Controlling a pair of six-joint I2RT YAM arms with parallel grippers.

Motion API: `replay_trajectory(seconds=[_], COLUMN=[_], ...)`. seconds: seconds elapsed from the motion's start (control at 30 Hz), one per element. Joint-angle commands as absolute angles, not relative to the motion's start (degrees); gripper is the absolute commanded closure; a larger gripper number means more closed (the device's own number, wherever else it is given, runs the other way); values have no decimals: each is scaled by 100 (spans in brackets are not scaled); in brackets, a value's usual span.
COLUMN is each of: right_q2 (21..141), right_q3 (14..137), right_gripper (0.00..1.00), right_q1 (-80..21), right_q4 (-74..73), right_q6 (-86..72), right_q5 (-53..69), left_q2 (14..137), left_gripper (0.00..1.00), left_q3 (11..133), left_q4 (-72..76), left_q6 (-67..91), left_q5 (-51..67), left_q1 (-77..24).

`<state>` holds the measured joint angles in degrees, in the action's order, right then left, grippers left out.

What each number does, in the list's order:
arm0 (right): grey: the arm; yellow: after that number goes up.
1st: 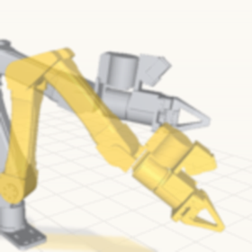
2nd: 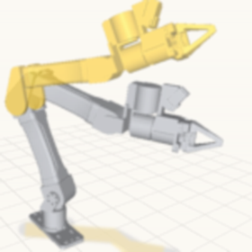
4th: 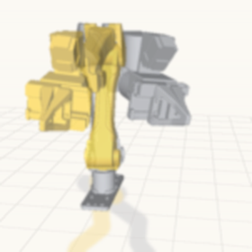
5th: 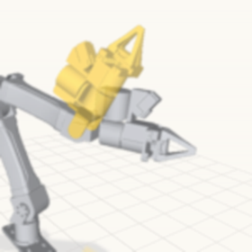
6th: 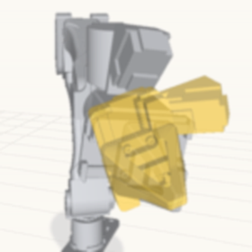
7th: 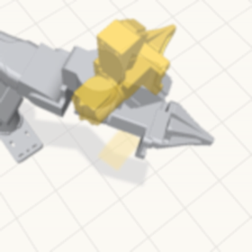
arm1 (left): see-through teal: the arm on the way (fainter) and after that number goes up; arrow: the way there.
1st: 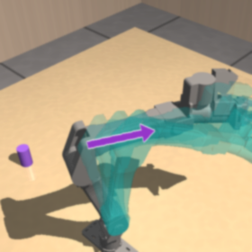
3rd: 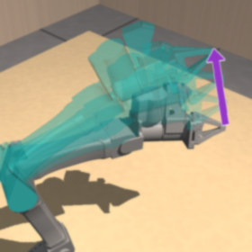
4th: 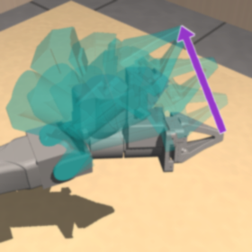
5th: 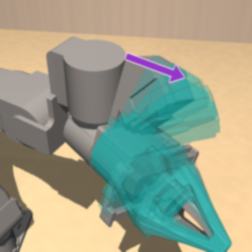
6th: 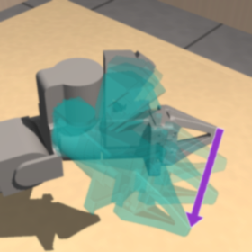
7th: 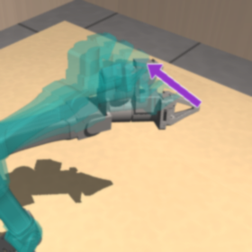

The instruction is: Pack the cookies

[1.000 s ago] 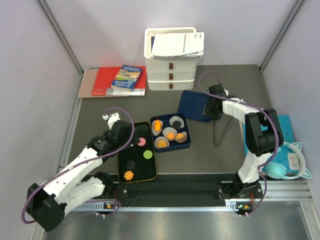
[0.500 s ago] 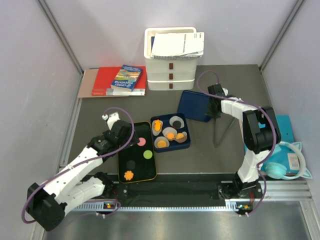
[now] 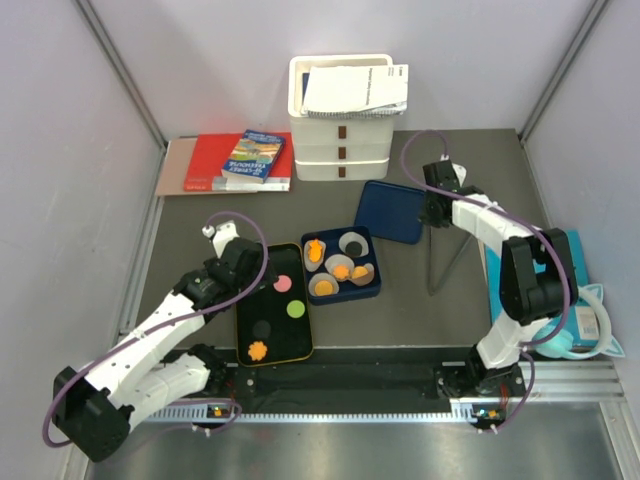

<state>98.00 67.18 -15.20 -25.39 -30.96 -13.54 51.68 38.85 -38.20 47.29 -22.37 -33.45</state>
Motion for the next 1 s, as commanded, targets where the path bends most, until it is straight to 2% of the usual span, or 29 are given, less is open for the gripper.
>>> replay_trajectory(seconds=[0.0, 0.17, 0.97], right_q2=[9518, 9782, 10854], right_q3=[6847, 6593, 6653], right_gripper=[84, 79, 83], right_q1=[-1547, -1547, -1547], right_q4=[-2654, -2453, -2100], right_q6=[-2962, -2997, -3059], right_q5=[-1529, -1310, -1230], left_q2=[5203, 5194, 5238], left_gripper=[5, 5, 5], left_q3=[4113, 4043, 3902], left_q4=[-3665, -3665, -3700], left_q6=[4649, 4685, 4702], left_q5=[-2303, -2206, -2276], left_q1=[-3340, -3340, -3340])
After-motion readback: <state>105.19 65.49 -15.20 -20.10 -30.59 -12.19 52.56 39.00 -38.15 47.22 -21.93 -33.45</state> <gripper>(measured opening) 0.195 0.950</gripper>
